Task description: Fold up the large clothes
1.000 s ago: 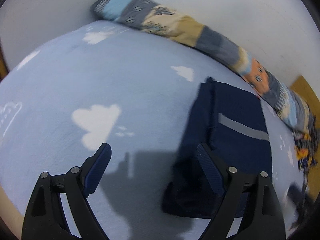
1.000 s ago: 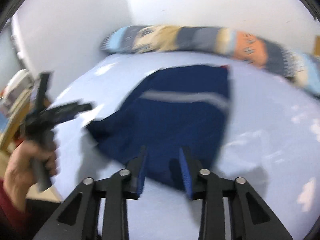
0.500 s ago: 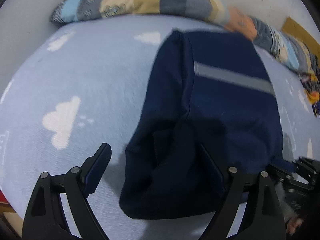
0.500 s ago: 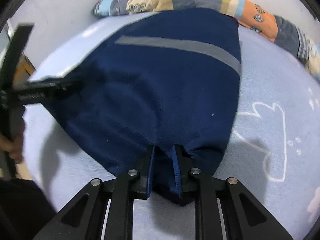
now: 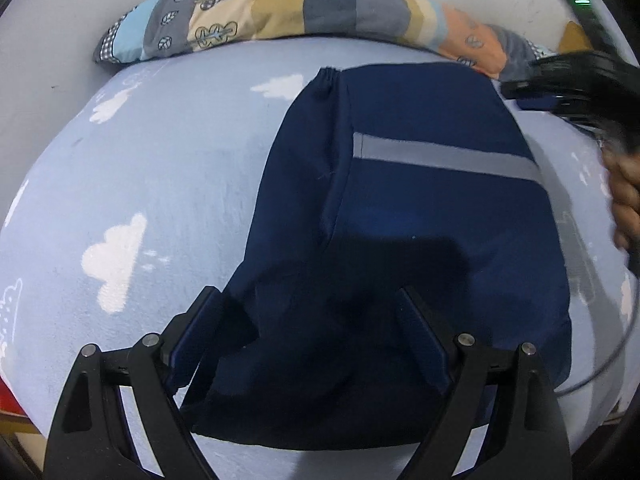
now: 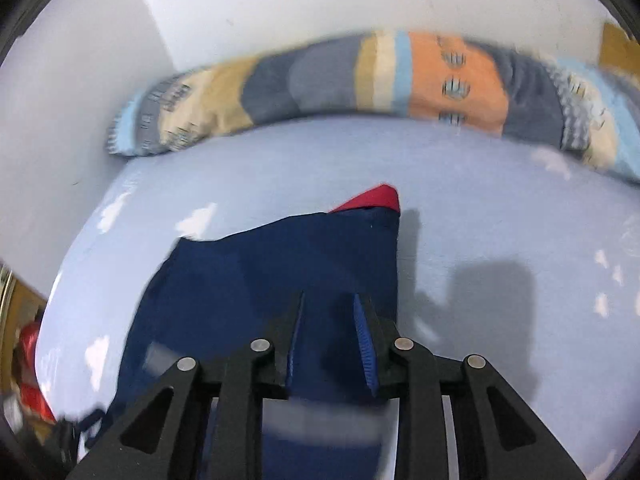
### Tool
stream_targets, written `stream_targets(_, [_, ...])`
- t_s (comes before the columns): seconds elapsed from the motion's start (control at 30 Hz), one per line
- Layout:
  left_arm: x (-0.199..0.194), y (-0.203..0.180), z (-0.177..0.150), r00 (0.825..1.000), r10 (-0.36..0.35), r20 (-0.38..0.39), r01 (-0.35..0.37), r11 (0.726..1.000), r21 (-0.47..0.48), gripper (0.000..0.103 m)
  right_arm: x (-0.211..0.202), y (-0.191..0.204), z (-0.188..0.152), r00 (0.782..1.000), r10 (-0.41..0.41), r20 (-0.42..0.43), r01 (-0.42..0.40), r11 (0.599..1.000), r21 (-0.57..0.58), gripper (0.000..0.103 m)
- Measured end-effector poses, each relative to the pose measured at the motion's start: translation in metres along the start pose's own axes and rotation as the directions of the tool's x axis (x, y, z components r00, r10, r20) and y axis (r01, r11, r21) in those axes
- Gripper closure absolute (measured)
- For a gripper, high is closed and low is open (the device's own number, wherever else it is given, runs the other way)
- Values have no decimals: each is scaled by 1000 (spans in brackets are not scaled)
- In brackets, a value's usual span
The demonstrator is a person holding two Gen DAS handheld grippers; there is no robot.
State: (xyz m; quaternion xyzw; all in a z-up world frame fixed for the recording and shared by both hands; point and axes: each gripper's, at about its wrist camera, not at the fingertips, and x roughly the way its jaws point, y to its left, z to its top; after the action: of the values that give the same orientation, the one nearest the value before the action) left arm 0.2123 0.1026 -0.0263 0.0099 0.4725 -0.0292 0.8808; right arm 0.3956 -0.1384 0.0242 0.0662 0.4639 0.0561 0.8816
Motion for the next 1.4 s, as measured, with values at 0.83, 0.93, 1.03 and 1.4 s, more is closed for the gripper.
stream_targets(0.83, [1,-5,-5,1000,6,-12,-6,1000,6,14,-51,51,-217,996,-12,-83,-10,964,-264,41])
stream_targets(0.93, [1,-2,-5,1000,10,-7,-10,1000,-12,14,-67,47,-206,993,31,-113,-57,971,-232,42])
stream_targets(1.03, [2,0,-2,1000,26,1,-26,999,-25,14,-102,50,-197,994,106,9,-99,956,-277,43])
stream_targets(1.4, [8,-20,7,997,72,8,-72,997,-5,14,-60,21,-193,984,57,-167,-83,985,-153,23])
